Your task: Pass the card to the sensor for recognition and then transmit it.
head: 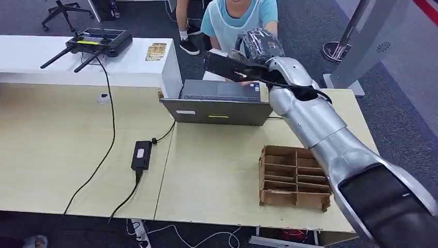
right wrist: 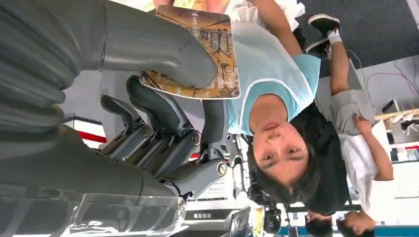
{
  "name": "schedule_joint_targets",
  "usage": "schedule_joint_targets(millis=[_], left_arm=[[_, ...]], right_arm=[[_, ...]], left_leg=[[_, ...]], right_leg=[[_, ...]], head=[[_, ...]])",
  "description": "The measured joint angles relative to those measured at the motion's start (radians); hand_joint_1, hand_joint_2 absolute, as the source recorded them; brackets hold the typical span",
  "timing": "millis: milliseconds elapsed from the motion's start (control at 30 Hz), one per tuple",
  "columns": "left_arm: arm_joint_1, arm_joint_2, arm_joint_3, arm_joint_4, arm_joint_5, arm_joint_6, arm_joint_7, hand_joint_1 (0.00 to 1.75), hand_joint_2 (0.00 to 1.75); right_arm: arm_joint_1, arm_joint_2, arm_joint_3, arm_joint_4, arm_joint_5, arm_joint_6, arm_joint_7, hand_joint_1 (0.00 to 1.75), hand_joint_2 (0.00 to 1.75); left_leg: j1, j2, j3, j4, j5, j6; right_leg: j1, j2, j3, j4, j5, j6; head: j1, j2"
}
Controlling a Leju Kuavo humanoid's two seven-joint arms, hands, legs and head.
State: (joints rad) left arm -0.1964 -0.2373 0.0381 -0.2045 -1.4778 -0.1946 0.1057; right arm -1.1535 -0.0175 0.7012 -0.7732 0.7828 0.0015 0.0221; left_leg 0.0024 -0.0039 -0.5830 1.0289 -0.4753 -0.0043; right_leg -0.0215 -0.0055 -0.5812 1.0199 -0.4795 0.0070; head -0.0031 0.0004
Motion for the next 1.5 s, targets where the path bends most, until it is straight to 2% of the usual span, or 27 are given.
schedule_joint_targets(millis=[100,267,333,367,400,433,467,500,600,800,900,1133,1333,1500], left_arm=[[0.000,0.000,-0.002,0.000,-0.002,-0.001,0.000,0.00,0.00],[0.000,0.000,-0.006,0.000,-0.006,-0.003,0.000,0.00,0.00],[0.000,0.000,-0.008,0.000,-0.011,-0.006,-0.002,0.00,0.00],[0.000,0.000,-0.010,0.000,-0.012,-0.006,-0.003,0.00,0.00],[0.000,0.000,-0.012,0.000,-0.013,-0.006,-0.003,0.00,0.00],[0.000,0.000,-0.013,0.000,-0.014,-0.007,-0.003,0.00,0.00],[0.000,0.000,-0.014,0.000,-0.014,-0.008,-0.003,0.00,0.00],[0.000,0.000,-0.014,0.000,-0.015,-0.010,-0.003,0.00,0.00],[0.000,0.000,-0.019,0.000,-0.018,-0.012,-0.003,0.00,0.00],[0.000,0.000,-0.025,0.000,-0.021,-0.014,-0.004,0.00,0.00],[0.000,0.000,-0.027,0.000,-0.021,-0.007,-0.006,0.00,0.00],[0.002,0.001,-0.028,0.000,-0.014,0.016,-0.006,0.00,0.00],[0.015,0.003,-0.027,0.000,0.005,0.048,-0.006,0.00,0.00],[0.031,0.010,-0.021,0.000,0.029,0.066,-0.005,0.00,0.00]], right_arm=[[-0.001,0.004,0.001,0.011,0.000,0.000,0.000,1.75,1.75],[-0.004,0.008,0.002,0.024,0.000,0.000,0.000,1.64,1.75],[-0.004,0.010,0.002,0.028,0.000,0.000,0.000,1.31,1.75],[-0.004,0.010,0.002,0.031,0.000,0.000,0.000,1.31,1.75],[-0.005,0.010,0.002,0.033,0.000,0.000,0.000,0.35,1.75],[-0.005,0.011,0.002,0.035,0.000,0.000,0.000,0.21,1.75],[-0.005,0.011,0.002,0.037,0.000,0.000,0.000,0.21,1.75],[-0.005,0.011,0.002,0.039,0.000,0.000,0.000,0.09,1.75],[-0.005,0.011,0.002,0.044,0.000,0.000,0.000,0.00,1.75],[-0.005,0.011,0.002,0.052,-0.022,-0.009,-0.015,0.00,1.75],[-0.003,0.011,-0.011,0.051,-0.067,-0.042,-0.034,0.00,1.75],[0.060,-0.002,-0.122,-0.047,-0.233,-0.121,-0.092,0.00,1.75],[0.158,-0.082,-0.191,-0.178,-0.309,-0.116,-0.148,0.00,1.75],[0.293,-0.155,-0.284,-0.301,-0.498,-0.084,-0.238,0.00,1.75]], left_leg=[[0.000,0.000,0.000,0.000,0.000,0.000],[0.000,0.000,0.000,0.000,0.000,0.000],[0.000,0.000,0.000,0.000,0.000,0.000],[0.000,0.000,0.000,0.000,0.000,0.000],[0.000,0.000,0.000,0.000,0.000,0.000],[0.000,0.000,0.000,0.000,0.000,0.000],[0.000,0.000,0.000,0.000,0.000,0.000],[0.000,0.000,0.000,0.000,0.000,0.000],[0.000,0.000,0.000,0.000,0.000,0.000],[0.000,0.000,0.000,0.000,0.000,0.000],[0.000,0.000,0.000,0.000,0.000,0.000],[0.000,0.000,0.000,0.000,0.000,0.000],[0.000,0.000,0.000,0.001,0.000,0.000],[0.000,-0.001,0.000,0.001,0.000,0.000]], right_leg=[[0.000,0.000,0.000,0.000,0.000,0.000],[0.000,0.000,0.000,0.000,0.000,0.000],[0.000,0.000,0.000,0.000,0.000,0.000],[0.000,0.000,0.000,0.000,0.000,0.000],[0.000,0.000,0.000,0.000,0.000,0.000],[0.000,0.000,0.000,0.000,0.000,0.000],[0.000,0.000,0.000,0.000,0.000,0.000],[0.000,0.000,0.000,0.000,0.000,0.000],[0.000,0.000,0.000,0.000,0.000,0.000],[0.000,0.000,0.000,0.000,0.000,0.000],[0.000,0.000,0.000,0.000,0.000,0.000],[0.000,0.000,0.000,0.000,0.000,0.000],[0.000,0.000,0.000,-0.001,0.000,0.000],[0.000,-0.001,0.000,-0.002,0.000,0.000]], head=[[0.000,0.000],[0.000,0.000],[0.000,0.000],[0.000,0.000],[0.000,0.000],[0.000,0.000],[0.000,0.000],[0.000,0.000],[0.000,0.000],[0.000,0.000],[0.000,0.000],[0.000,0.000],[0.000,0.000],[0.000,0.000]])
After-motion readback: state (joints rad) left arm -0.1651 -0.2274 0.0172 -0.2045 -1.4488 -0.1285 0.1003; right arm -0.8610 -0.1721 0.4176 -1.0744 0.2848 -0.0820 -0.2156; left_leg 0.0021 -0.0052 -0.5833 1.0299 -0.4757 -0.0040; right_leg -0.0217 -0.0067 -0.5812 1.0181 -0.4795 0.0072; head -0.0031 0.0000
